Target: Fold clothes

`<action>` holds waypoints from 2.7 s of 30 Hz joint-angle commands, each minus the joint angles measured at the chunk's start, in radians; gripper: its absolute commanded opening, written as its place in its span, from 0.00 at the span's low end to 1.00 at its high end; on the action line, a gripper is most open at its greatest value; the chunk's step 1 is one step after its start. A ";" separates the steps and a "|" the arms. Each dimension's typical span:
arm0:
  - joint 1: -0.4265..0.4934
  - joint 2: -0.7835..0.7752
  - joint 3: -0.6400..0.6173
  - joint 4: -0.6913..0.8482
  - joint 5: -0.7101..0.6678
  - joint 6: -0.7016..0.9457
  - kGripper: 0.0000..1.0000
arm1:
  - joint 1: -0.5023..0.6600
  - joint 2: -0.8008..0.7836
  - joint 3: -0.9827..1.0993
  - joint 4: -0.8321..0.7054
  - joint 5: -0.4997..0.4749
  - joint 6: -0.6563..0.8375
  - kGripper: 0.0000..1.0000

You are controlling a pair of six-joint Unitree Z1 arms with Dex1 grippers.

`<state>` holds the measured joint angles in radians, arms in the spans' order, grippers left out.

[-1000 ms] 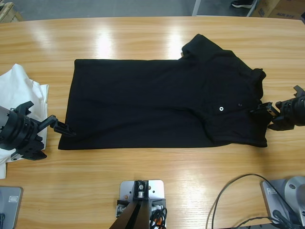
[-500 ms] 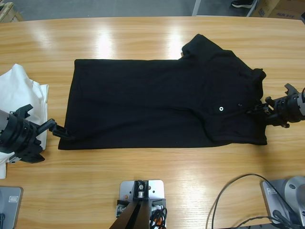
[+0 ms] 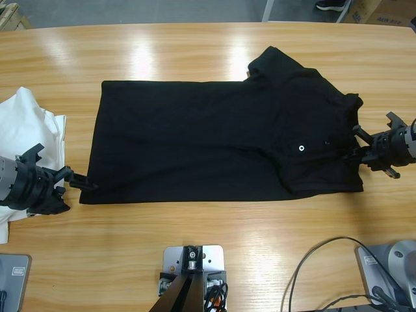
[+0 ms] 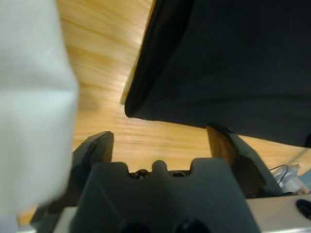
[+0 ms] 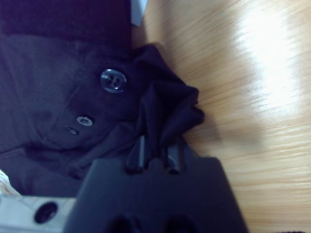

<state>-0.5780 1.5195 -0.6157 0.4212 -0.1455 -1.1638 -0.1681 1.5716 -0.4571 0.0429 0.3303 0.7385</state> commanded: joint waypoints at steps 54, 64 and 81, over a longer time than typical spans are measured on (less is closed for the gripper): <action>-0.079 0.045 0.140 -0.120 0.077 -0.081 0.00 | -0.016 -0.096 -0.094 0.295 -0.044 -0.053 0.00; -0.164 -0.050 0.131 0.003 0.063 -0.155 0.00 | -0.016 -0.160 -0.218 0.599 -0.067 -0.054 0.00; -0.189 -0.042 0.114 -0.013 0.060 -0.166 0.80 | -0.014 -0.083 -0.194 0.505 -0.090 -0.030 1.00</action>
<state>-0.7591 1.4823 -0.4965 0.4154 -0.0867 -1.3242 -0.1681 1.4959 -0.6310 0.4758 0.2868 0.6584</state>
